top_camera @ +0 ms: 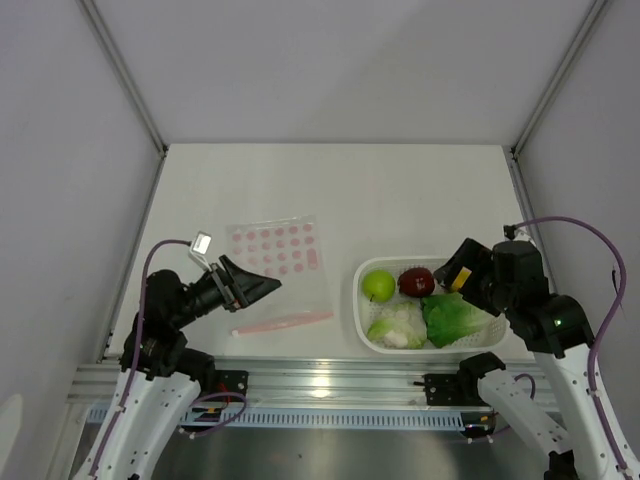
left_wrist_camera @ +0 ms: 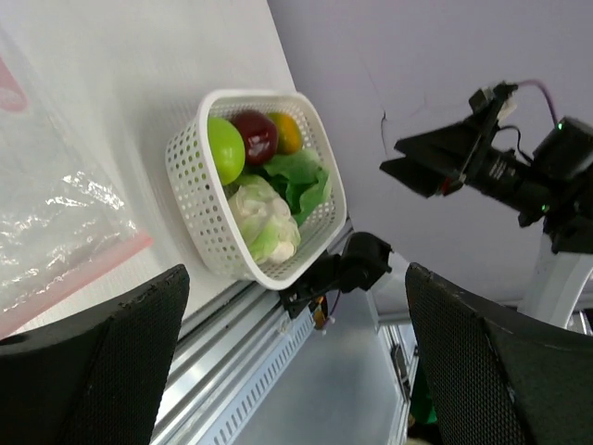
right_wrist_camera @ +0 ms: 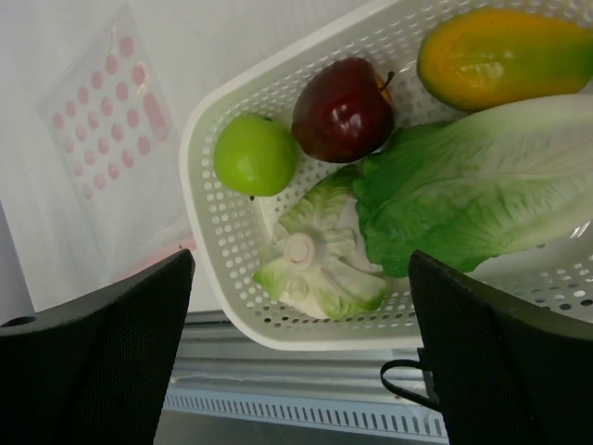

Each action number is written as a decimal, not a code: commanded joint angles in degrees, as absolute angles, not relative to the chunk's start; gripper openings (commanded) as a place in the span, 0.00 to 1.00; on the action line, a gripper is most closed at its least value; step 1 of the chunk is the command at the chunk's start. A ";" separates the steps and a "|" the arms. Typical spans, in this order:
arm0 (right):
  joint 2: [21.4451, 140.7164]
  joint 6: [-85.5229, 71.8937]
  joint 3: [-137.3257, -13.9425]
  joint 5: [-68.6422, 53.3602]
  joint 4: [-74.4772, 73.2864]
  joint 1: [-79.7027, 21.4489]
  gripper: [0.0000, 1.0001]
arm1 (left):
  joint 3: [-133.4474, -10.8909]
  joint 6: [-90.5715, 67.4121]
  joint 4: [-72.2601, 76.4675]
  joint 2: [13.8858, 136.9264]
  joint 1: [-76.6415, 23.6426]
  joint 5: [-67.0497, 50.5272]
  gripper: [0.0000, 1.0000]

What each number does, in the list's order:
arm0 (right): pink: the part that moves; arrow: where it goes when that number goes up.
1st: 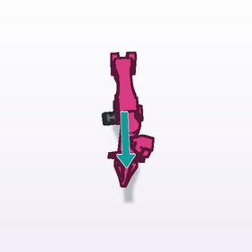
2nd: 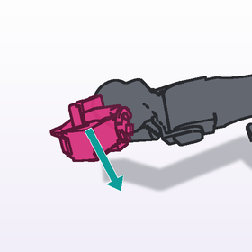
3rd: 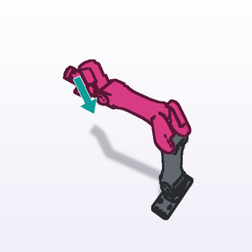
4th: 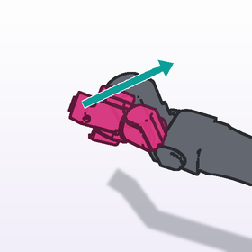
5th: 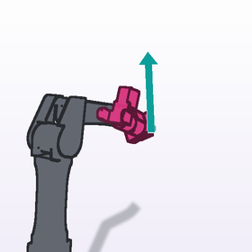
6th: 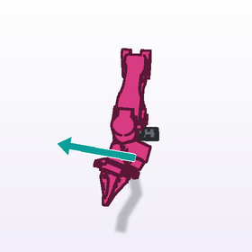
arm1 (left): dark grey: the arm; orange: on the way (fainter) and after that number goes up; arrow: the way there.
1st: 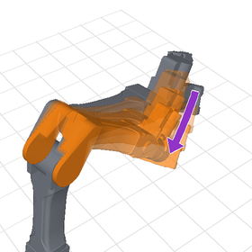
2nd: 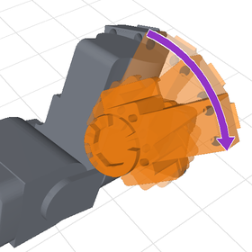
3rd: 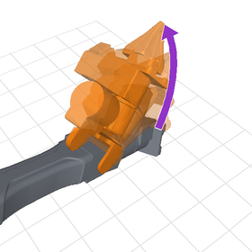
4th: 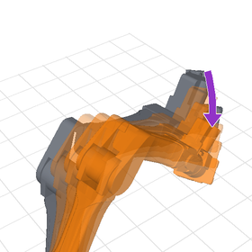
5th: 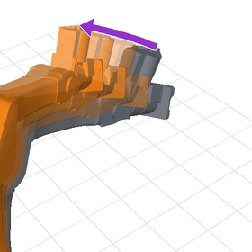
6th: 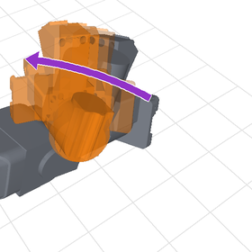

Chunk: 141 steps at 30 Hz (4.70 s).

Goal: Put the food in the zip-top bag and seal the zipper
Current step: Pick up the zipper food storage bag at the center of the board, then open the zipper of the food storage bag at the center of the board.

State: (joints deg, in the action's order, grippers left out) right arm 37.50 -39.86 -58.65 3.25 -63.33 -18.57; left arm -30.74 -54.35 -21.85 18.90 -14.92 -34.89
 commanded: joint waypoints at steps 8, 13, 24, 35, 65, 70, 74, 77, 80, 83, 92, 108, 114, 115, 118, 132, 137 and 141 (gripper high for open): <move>42.46 -36.74 -54.85 -0.86 -58.46 -15.04 0.99 | -29.34 -49.77 -17.11 27.24 -15.29 -44.04 0.96; 39.73 -34.99 -52.47 -10.01 -55.02 -9.77 0.99 | -39.89 -35.61 -30.57 35.14 -15.38 -35.17 0.93; 42.01 -35.68 -53.26 -18.63 -52.47 -6.94 0.99 | -50.10 -24.78 -37.71 48.95 -34.18 -7.33 0.93; 43.15 -34.01 -53.26 -19.69 -51.42 -6.86 0.99 | -53.88 -29.41 -52.28 57.91 -56.15 22.22 0.81; 42.01 -33.22 -52.47 -21.18 -52.21 -6.86 0.99 | -40.08 -47.99 -40.96 68.03 -68.82 39.73 0.67; 41.75 -33.49 -52.47 -21.36 -52.03 -6.94 0.99 | -39.73 -47.81 -39.29 69.60 -69.43 38.15 0.68; 41.40 -33.58 -52.38 -21.36 -52.12 -6.94 0.99 | -40.34 -48.69 -39.02 73.30 -69.52 37.44 0.70; 41.22 -33.57 -52.47 -21.27 -52.38 -6.86 0.99 | -40.43 -49.22 -38.67 74.35 -69.52 38.40 0.71; 41.04 -33.40 -52.38 -21.27 -52.47 -6.86 0.99 | -40.52 -49.48 -38.15 75.75 -69.52 40.07 0.71; 41.22 -33.22 -52.47 -21.36 -52.47 -6.86 0.99 | -41.22 -51.06 -40.25 78.56 -69.52 41.74 0.71; 40.87 -33.13 -52.47 -21.36 -53.00 -6.86 0.99 | -41.40 -53.00 -38.94 81.38 -69.26 45.17 0.53; 46.40 -32.95 -54.75 -20.93 -46.24 -17.82 0.99 | -57.47 -38.06 -39.81 66.62 -61.10 26.14 0.01; 55.71 -36.73 -60.90 -15.73 -38.77 -30.40 0.95 | -71.53 -35.51 -43.51 69.25 -55.91 16.55 0.01; 56.77 -37.78 -61.43 -15.30 -36.58 -31.63 0.93 | -73.28 -35.07 -43.33 69.69 -54.51 15.31 0.01; 60.55 -38.41 -64.42 -12.84 -34.20 -36.11 0.92 | -75.93 -33.93 -43.33 71.28 -52.83 13.19 0.01; 72.94 -46.75 -71.19 -0.97 -32.08 -45.17 0.69 | -77.61 -32.96 -42.45 71.46 -52.12 9.49 0.01; 75.23 -47.37 -70.58 0.00 -31.12 -46.67 0.63 | -78.66 -32.43 -42.54 70.75 -52.12 9.32 0.01; 76.90 -46.06 -71.45 2.10 -30.23 -47.20 0.30 | -78.40 -32.08 -42.36 70.75 -52.03 8.97 0.01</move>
State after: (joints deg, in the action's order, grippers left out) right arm 75.92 -45.95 -69.54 -1.65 -32.84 -46.59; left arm -76.09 -33.69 -43.11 72.40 -52.42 10.13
